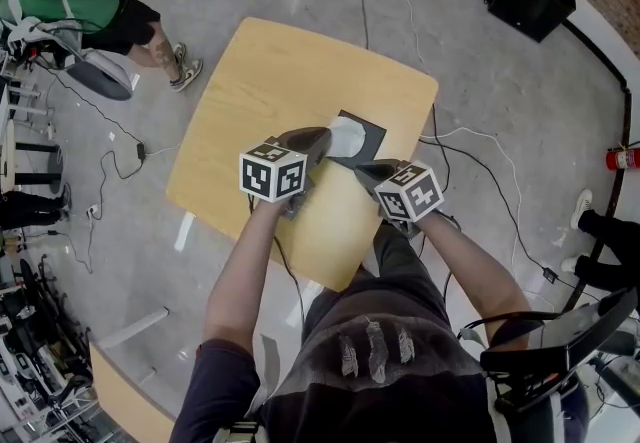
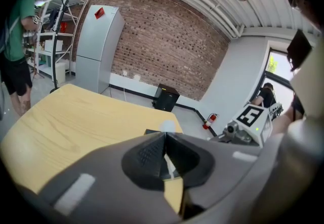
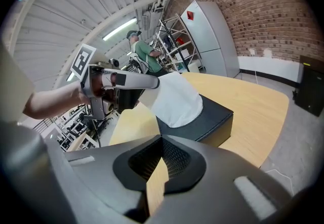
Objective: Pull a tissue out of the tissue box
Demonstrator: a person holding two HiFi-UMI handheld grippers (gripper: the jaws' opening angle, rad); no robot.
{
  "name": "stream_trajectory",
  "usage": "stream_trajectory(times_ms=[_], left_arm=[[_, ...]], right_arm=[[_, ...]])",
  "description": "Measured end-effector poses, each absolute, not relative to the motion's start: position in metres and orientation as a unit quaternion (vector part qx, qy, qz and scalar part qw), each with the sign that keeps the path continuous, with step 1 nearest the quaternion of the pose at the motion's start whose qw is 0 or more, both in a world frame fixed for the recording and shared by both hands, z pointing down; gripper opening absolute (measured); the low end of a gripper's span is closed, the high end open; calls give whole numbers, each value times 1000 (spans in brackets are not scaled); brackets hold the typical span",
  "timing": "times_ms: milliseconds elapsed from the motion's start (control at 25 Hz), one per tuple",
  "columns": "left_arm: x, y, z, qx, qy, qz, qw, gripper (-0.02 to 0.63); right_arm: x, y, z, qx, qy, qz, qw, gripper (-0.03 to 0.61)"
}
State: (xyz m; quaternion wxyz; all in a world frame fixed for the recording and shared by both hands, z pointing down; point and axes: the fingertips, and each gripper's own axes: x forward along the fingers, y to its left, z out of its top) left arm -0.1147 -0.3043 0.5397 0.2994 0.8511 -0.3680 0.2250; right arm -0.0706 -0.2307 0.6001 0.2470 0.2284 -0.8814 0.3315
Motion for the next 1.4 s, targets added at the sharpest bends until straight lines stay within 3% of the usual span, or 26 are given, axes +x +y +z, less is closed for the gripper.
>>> stream_trajectory(times_ms=[1400], left_arm=[[-146,-302,485,853,-399,175,288,7]], right_arm=[[-74,-231,598,234,-882,327,244,-3]])
